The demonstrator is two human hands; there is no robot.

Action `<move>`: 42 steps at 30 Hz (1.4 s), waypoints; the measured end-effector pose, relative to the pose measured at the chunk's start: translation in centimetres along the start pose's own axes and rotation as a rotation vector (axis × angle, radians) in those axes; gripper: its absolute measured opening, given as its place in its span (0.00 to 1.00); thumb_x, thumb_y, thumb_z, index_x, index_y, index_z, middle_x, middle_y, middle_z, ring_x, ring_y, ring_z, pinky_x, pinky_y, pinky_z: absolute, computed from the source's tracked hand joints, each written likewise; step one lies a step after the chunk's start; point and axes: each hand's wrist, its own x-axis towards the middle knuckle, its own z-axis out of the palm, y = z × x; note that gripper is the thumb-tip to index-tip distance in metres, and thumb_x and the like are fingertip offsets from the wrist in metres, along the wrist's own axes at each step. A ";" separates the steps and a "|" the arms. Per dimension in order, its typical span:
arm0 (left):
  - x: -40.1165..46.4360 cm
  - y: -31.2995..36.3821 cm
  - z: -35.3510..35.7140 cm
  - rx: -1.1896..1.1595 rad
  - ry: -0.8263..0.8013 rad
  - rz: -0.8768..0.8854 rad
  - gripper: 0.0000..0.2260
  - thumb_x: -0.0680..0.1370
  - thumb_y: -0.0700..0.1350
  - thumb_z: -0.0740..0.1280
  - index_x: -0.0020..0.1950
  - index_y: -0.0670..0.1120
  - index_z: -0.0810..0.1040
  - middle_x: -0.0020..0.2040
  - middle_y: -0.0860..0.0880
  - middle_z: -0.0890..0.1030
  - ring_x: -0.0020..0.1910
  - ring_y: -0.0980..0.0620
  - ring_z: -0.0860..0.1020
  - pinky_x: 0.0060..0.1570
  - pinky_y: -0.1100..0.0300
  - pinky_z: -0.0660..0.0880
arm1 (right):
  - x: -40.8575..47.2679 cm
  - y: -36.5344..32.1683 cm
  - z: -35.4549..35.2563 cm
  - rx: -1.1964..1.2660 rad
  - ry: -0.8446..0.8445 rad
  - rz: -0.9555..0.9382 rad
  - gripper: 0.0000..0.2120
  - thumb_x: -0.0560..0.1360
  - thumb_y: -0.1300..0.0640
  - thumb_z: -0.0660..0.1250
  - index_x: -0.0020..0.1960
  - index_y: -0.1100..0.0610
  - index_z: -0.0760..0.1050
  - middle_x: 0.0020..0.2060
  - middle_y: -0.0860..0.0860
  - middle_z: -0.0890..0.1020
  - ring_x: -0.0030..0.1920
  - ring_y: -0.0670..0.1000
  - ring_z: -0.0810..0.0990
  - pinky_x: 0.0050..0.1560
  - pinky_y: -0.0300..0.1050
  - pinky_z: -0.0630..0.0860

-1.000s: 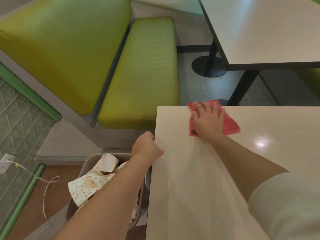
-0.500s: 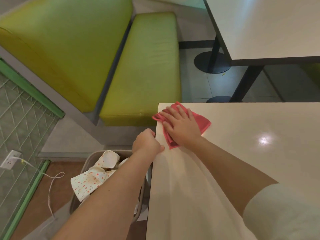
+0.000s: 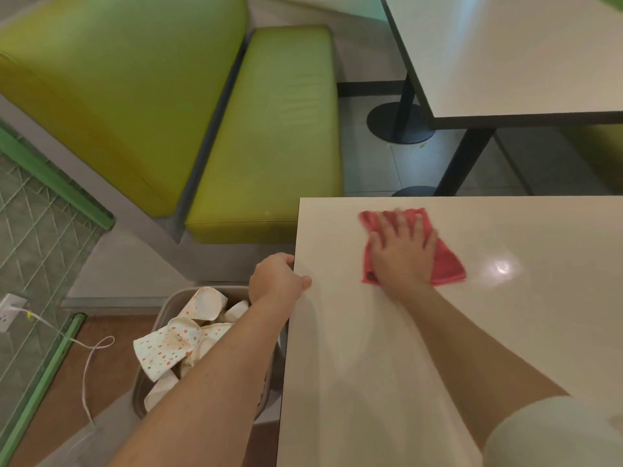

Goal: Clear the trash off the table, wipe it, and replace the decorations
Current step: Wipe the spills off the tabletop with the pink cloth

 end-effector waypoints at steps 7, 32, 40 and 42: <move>-1.2 -0.1 0.2 0.028 0.029 0.040 0.08 0.74 0.50 0.72 0.53 0.56 0.83 0.46 0.54 0.84 0.47 0.50 0.81 0.46 0.57 0.76 | -2.9 -5.4 1.4 0.003 -0.113 -0.364 0.23 0.82 0.40 0.44 0.77 0.35 0.52 0.79 0.44 0.50 0.79 0.54 0.41 0.76 0.59 0.36; -4.5 -1.8 -0.1 0.174 0.025 0.025 0.08 0.77 0.47 0.63 0.44 0.52 0.82 0.42 0.50 0.82 0.44 0.47 0.79 0.37 0.59 0.68 | -10.8 -7.3 2.3 0.069 -0.061 -0.349 0.24 0.80 0.42 0.45 0.75 0.37 0.62 0.78 0.47 0.60 0.79 0.57 0.50 0.75 0.59 0.38; -4.3 -1.9 -0.7 0.195 -0.027 -0.054 0.05 0.76 0.43 0.68 0.47 0.52 0.82 0.45 0.50 0.83 0.44 0.50 0.80 0.34 0.59 0.69 | -6.6 0.4 0.5 0.018 -0.014 -0.187 0.23 0.82 0.41 0.44 0.77 0.36 0.53 0.79 0.42 0.52 0.79 0.51 0.44 0.77 0.58 0.40; -4.4 -1.8 -0.6 0.199 -0.018 -0.046 0.06 0.76 0.42 0.68 0.47 0.52 0.83 0.45 0.50 0.83 0.43 0.50 0.79 0.33 0.60 0.68 | -6.2 1.3 0.2 0.004 -0.011 -0.088 0.23 0.82 0.41 0.44 0.77 0.36 0.52 0.79 0.43 0.51 0.79 0.52 0.44 0.77 0.59 0.40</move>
